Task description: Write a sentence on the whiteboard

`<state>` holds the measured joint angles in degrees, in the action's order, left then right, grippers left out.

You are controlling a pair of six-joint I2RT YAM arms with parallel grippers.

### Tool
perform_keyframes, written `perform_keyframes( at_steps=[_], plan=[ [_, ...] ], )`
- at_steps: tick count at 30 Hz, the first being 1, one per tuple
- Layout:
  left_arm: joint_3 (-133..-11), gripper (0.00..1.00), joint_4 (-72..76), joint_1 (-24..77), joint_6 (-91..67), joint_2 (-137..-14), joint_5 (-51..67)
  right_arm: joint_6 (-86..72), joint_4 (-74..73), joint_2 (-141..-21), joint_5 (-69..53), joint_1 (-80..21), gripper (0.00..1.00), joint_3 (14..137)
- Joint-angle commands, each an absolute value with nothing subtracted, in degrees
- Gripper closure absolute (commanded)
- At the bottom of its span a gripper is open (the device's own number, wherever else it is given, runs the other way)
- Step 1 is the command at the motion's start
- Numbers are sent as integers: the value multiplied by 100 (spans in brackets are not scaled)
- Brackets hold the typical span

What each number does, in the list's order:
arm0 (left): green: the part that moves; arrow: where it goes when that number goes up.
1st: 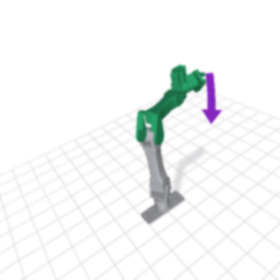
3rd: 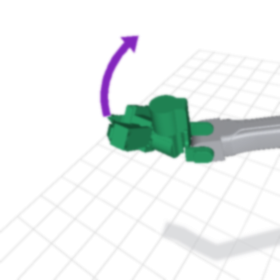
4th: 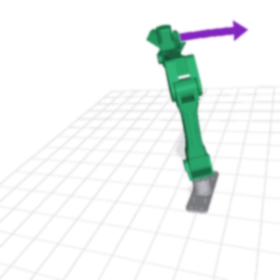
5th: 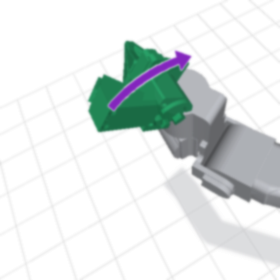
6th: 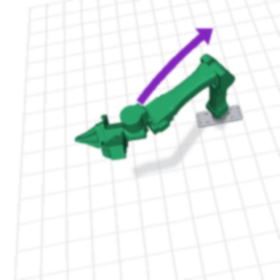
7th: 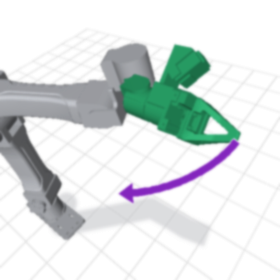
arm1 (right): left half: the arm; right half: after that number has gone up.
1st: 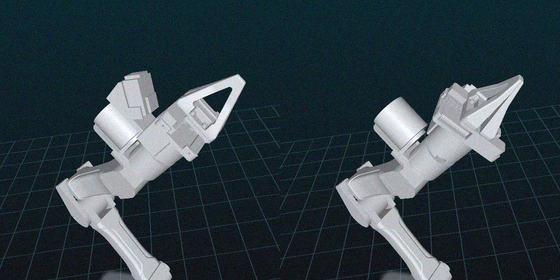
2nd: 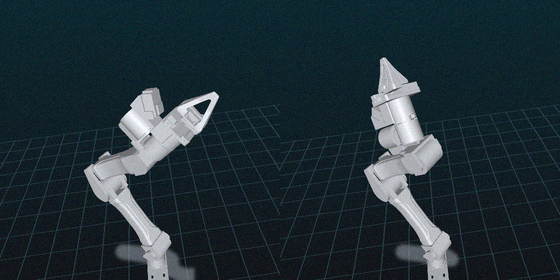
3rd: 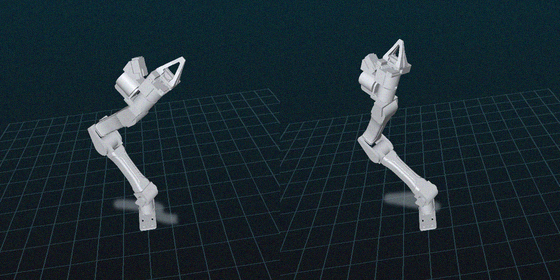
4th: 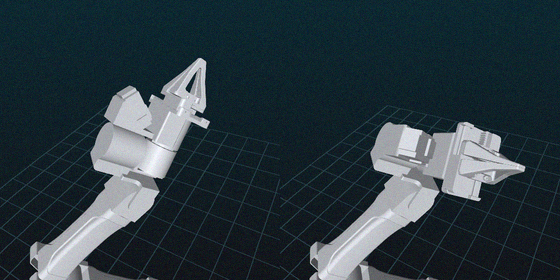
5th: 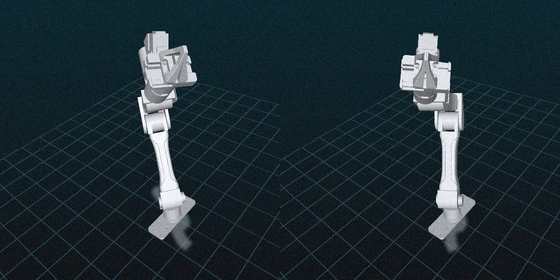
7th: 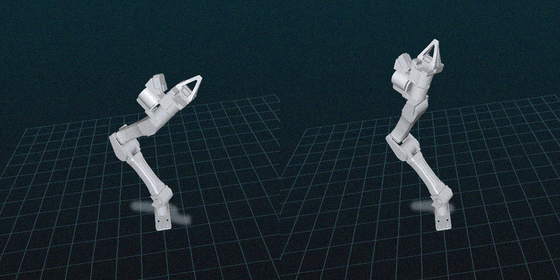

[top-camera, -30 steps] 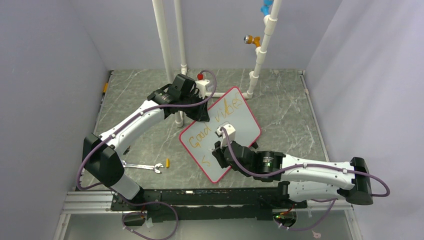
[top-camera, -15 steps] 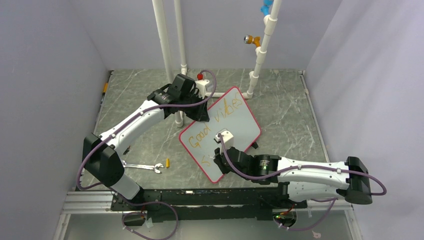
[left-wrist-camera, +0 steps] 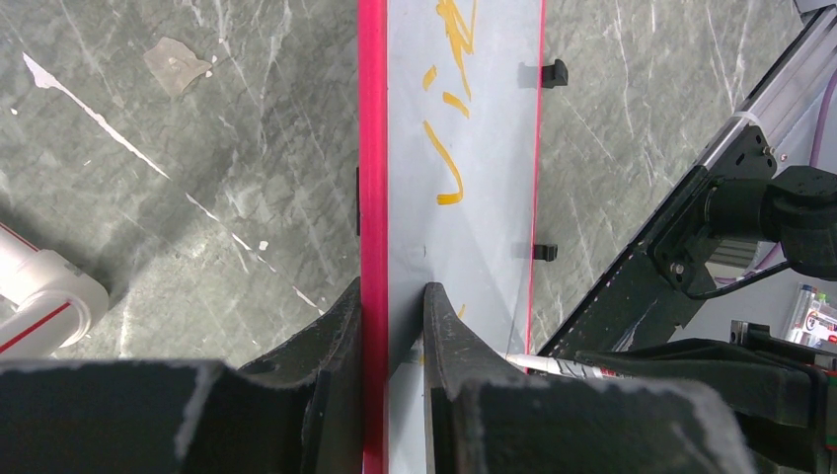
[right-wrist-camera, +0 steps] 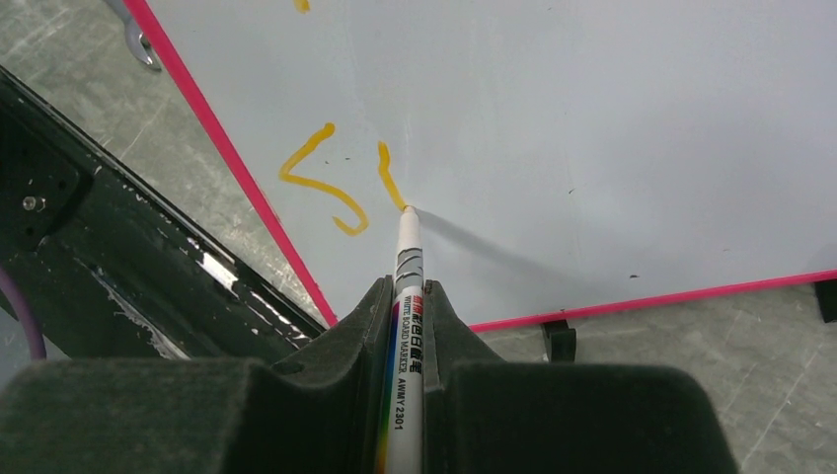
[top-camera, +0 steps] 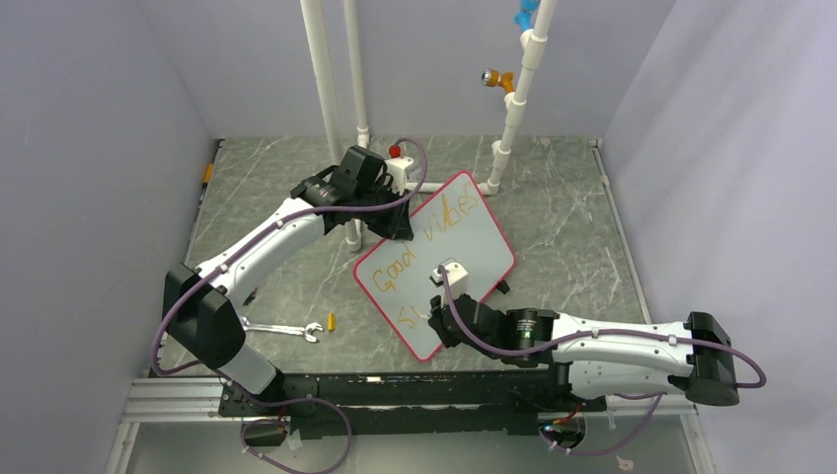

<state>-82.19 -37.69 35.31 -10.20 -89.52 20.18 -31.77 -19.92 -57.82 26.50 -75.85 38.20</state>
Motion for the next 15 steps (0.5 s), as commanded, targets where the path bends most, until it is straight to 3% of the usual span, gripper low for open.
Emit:
perform_keyframes(
  at_steps=[1, 15],
  plan=[
    [-8238, 100, -3545, 3480, -554, -8807, 1266, -3155, -2110, -5961, 3055, -7558, 100, 4070],
    [-8243, 100, -3551, 3473, -545, -8797, 1274, -2755, -2123, -6331, 3433, -7475, 100, 4744]
  ],
)
